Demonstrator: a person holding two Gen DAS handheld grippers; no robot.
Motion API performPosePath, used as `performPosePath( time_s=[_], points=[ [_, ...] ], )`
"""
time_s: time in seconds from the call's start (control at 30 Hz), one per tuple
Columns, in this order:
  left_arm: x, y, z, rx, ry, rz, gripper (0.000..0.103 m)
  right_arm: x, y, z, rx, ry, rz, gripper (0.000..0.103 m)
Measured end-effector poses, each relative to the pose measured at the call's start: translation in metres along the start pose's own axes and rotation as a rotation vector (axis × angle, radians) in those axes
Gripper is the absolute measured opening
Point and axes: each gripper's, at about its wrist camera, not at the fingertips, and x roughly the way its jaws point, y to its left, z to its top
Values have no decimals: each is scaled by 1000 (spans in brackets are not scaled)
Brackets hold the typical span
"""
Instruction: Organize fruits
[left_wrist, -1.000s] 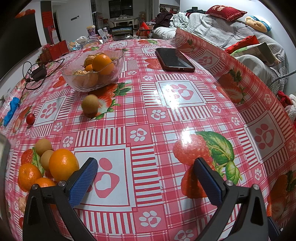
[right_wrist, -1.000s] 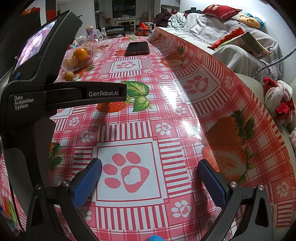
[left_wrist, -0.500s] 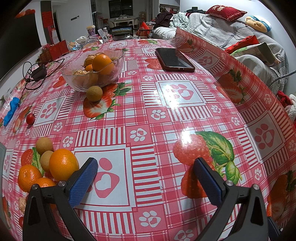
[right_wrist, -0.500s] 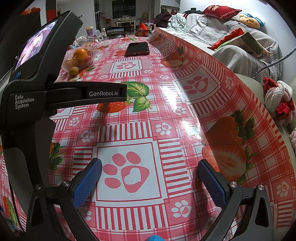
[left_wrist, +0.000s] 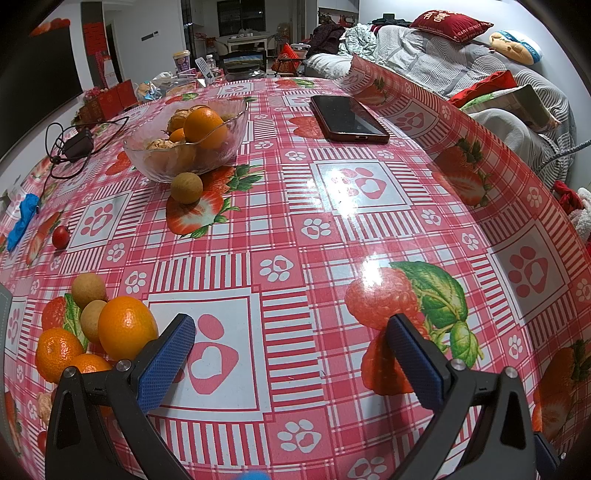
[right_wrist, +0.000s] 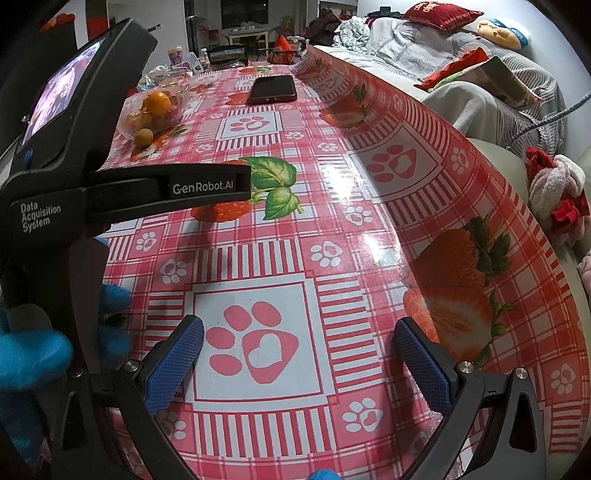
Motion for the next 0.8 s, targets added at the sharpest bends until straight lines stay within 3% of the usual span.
performPosePath(
  time_s=[0.23, 0.37, 0.5, 0.63, 0.8],
  points=[
    [-18, 7, -11, 88, 92, -65, 103, 3, 0, 3, -1, 12, 1, 103],
    [-66, 25, -25, 91, 27, -156, 103, 3, 0, 2, -2, 10, 1, 103],
    [-104, 60, -37, 61, -22, -177, 103, 3, 1, 2, -3, 11, 1, 103],
    [-116, 117, -57, -16, -28, -91, 103, 5, 3, 6, 4, 64, -4, 103],
    [-102, 173, -85, -111, 52, -34, 103, 4, 18, 5, 3, 104, 5, 103]
  ],
)
